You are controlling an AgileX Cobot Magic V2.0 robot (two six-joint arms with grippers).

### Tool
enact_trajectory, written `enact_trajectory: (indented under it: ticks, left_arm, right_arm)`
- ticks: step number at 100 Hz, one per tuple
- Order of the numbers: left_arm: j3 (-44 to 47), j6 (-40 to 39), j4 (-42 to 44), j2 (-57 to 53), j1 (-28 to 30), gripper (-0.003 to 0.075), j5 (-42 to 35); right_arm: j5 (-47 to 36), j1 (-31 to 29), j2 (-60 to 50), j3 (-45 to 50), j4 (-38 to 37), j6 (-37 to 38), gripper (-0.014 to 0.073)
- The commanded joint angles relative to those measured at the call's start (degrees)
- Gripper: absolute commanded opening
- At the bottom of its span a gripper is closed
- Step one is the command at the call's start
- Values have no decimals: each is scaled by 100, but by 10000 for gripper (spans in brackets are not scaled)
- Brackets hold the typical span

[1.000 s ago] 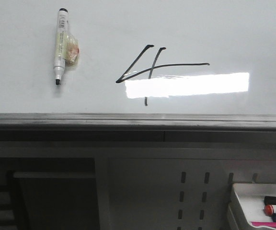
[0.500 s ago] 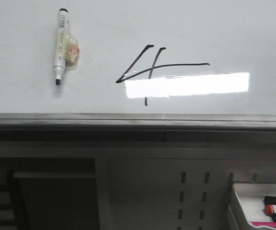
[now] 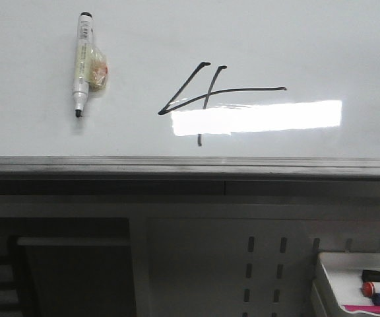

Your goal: Write number 4 on whiteboard

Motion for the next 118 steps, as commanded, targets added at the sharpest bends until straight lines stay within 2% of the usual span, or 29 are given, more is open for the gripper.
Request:
enact_trajectory:
  ticks: [1, 2, 9, 16, 22, 35, 44, 118]
  left_arm:
    - [205, -43, -101, -148, 26, -20, -186]
    - [205, -43, -101, -148, 26, -20, -186]
    - [205, -43, -101, -148, 26, -20, -186]
    - [205, -43, -101, -148, 26, -20, -186]
    - [205, -43, -101, -148, 26, -20, -186]
    - [205, -43, -101, -148, 26, -20, -186]
    - [205, -43, -111, -148, 26, -20, -186]
    - [205, -43, -111, -148, 26, -20, -186]
  right_arm:
    - [-327, -640, 29, 213, -2080, 2424, -64]
    - [-327, -723, 13, 320, -2289, 2865, -64]
    - [-287, -942, -161, 641, -2770, 3645, -64]
    - [725, -1080, -522, 611, -2826, 3681, -64]
    - [1058, -1153, -783, 646, -2826, 3681, -64]
    - [2412, -1212, -1461, 646, -2826, 3681, -64]
    - [2918, -1212, -1394, 646, -2826, 3681, -64]
    - [2920, -1212, -1432, 646, -2826, 3681, -64]
